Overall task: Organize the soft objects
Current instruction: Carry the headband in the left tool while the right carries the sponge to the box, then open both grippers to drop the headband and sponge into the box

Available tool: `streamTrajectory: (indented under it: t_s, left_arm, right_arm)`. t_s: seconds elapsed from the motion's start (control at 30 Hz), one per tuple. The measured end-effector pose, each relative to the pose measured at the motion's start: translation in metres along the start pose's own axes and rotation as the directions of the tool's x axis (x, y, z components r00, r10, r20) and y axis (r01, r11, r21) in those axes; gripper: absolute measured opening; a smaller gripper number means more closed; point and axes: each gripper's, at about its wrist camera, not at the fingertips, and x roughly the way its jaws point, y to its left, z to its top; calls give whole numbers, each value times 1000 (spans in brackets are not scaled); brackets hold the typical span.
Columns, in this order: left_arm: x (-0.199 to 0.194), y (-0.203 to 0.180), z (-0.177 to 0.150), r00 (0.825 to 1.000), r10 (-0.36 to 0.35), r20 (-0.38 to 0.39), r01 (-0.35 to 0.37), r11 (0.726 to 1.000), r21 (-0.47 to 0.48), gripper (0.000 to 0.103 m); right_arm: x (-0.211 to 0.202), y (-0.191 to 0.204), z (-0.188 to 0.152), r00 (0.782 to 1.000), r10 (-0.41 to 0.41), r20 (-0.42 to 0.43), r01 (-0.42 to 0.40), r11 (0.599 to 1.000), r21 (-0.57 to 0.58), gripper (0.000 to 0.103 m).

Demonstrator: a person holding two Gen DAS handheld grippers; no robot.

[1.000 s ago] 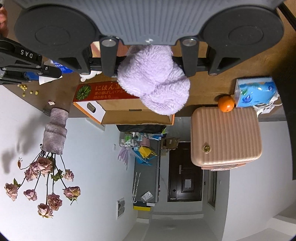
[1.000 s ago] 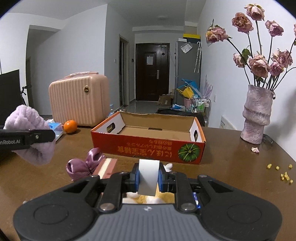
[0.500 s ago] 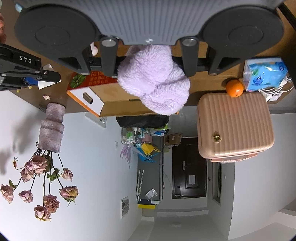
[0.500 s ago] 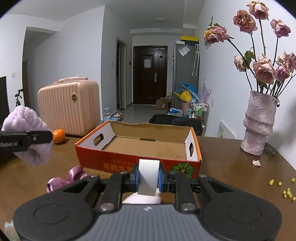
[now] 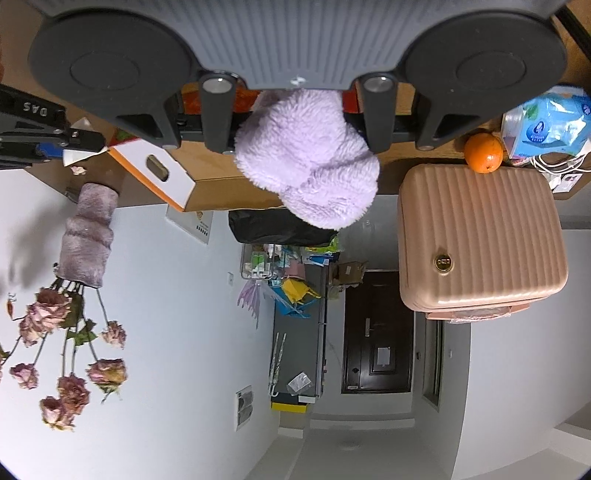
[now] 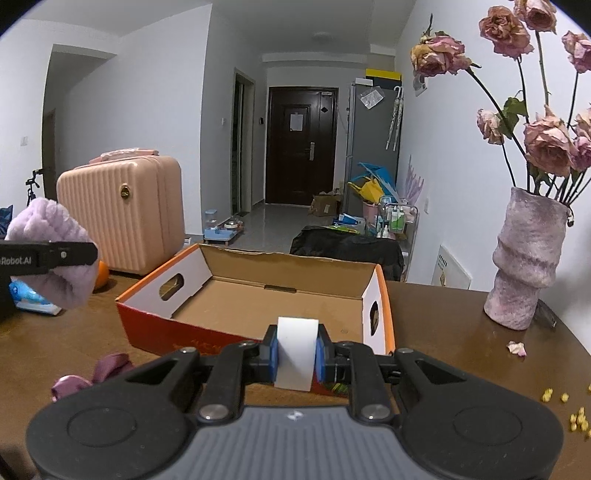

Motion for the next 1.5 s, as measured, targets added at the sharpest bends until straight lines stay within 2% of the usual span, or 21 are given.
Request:
streamTrajectory:
  t_s: [0.67,1.07,1.37,1.43,1.5]
  left_arm:
    - [84,12,20,1000,-12,-16,12,1000,17,36]
    - [132,8,10,998,1,-58,2,999,48,37]
    - [150,-1,-1,998,6,-70,0,996,88,37]
    - [153,-2,-3,997,8,-78,-1,996,92,40]
    - [154,-2,-4,996,2,-92,6,996,86,53]
  right_arm:
    - [73,-36,29,999,30,-36,-30,999,-13,18]
    - [114,-41,28,995,60,-75,-61,998,-7,18]
    - [129,-40,19,995,57,-81,-57,998,1,19]
    - [132,-39,19,995,55,-85,-55,998,3,22]
    - [131,-39,19,996,48,-81,-48,999,8,26]
